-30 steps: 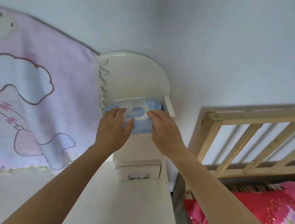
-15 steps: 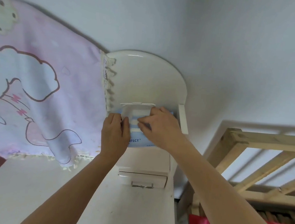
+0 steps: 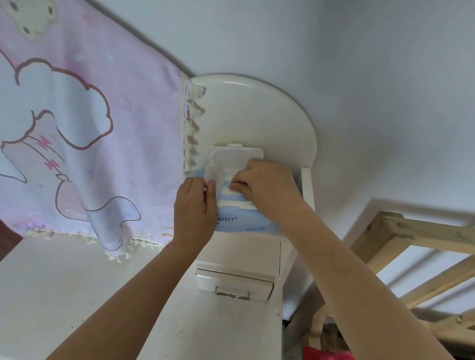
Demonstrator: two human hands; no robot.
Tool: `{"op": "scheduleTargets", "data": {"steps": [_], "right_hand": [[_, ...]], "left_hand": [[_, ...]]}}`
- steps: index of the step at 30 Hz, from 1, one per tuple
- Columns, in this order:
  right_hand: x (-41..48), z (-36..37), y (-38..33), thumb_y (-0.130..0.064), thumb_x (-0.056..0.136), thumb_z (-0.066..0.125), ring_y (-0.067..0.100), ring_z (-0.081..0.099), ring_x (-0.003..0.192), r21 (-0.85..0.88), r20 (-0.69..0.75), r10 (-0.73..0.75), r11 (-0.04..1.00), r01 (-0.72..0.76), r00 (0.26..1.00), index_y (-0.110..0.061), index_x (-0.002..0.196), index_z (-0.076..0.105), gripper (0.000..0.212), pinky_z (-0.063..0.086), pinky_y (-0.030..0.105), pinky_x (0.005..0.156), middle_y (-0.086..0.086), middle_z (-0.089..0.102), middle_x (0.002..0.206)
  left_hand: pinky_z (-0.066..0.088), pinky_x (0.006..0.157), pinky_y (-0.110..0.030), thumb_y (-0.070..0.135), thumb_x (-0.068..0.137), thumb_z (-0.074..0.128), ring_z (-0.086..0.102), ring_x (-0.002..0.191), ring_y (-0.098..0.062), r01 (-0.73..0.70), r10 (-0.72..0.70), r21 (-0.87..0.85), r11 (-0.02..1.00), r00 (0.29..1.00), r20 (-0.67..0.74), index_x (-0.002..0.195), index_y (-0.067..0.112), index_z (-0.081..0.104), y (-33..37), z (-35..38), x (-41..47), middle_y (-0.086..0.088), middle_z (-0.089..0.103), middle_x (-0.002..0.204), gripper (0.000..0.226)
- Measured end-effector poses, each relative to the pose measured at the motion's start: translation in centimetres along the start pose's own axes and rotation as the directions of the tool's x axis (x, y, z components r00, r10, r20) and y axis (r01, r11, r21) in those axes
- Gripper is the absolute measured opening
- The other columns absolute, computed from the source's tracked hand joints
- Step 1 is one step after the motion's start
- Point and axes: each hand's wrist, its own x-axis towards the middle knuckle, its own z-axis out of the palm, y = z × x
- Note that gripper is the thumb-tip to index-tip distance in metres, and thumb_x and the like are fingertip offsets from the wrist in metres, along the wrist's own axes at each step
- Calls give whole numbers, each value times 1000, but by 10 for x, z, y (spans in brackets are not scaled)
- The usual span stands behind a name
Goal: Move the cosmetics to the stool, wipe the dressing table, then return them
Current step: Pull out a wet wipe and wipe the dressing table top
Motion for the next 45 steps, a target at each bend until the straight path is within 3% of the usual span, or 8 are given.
{"op": "scheduleTargets", "data": {"steps": [5, 12, 22, 30, 35, 39, 42, 45], "right_hand": [[-3, 3, -1, -34, 104, 45, 22, 62, 93, -215, -7, -180, 961, 174, 984, -17, 103, 68, 29, 41, 32, 56, 3, 62, 101], [-4, -10, 4, -46, 101, 43, 16, 58, 101, -99, 77, -89, 990, 96, 993, -29, 107, 71, 33, 53, 36, 75, -6, 61, 109], [-3, -1, 1, -34, 104, 43, 19, 60, 95, -225, 9, -183, 957, 181, 983, -24, 107, 68, 27, 41, 30, 61, -2, 61, 103], [-3, -15, 5, -53, 97, 49, 14, 60, 103, -60, 135, -97, 993, 105, 986, -35, 117, 69, 33, 47, 31, 75, -8, 64, 111], [4, -20, -3, -45, 102, 43, 16, 63, 92, -218, 161, -119, 964, 153, 980, -32, 108, 70, 30, 41, 29, 64, -6, 65, 106], [15, -21, -15, -20, 101, 42, 22, 62, 79, -445, 219, -162, 861, 246, 962, -19, 97, 69, 27, 40, 32, 59, 1, 67, 95], [16, -23, -21, -13, 98, 42, 23, 54, 70, -481, 244, -160, 837, 262, 957, -16, 94, 66, 25, 36, 32, 58, 3, 67, 90], [11, -25, -17, -19, 101, 42, 22, 60, 75, -459, 240, -194, 841, 288, 951, -20, 95, 66, 25, 36, 32, 58, 0, 65, 88]], "left_hand": [[30, 64, -28, 12, 99, 51, 44, 72, -24, 32, -32, 1, 999, 999, 7, 77, 10, 44, -1, 1, 1, -1, 46, 77, 23], [29, 64, -27, 13, 100, 49, 44, 73, -25, 61, -60, -7, 998, 998, 33, 78, 11, 42, 0, 1, 2, -4, 46, 78, 23], [27, 64, -26, 12, 100, 48, 43, 73, -24, 55, -54, -14, 998, 997, 61, 79, 11, 42, -1, -2, 4, -5, 46, 79, 21], [23, 63, -23, 13, 100, 48, 42, 72, -23, 51, -49, -30, 998, 996, 72, 79, 12, 40, 0, -3, 5, -4, 45, 80, 22], [24, 63, -23, 11, 99, 49, 42, 72, -24, 37, -34, -45, 998, 997, 72, 79, 12, 41, 0, -5, 5, -5, 45, 79, 22], [26, 65, -25, 8, 99, 49, 43, 73, -26, 30, -26, -49, 998, 996, 80, 78, 9, 44, 0, -6, 6, -6, 45, 78, 22], [26, 64, -26, 8, 99, 49, 43, 73, -27, 34, -29, -53, 998, 996, 85, 78, 7, 45, 1, -7, 6, -8, 45, 77, 22], [25, 64, -26, 8, 99, 50, 42, 72, -26, 29, -24, -56, 998, 996, 89, 78, 8, 44, 2, -8, 6, -7, 44, 78, 21]]}}
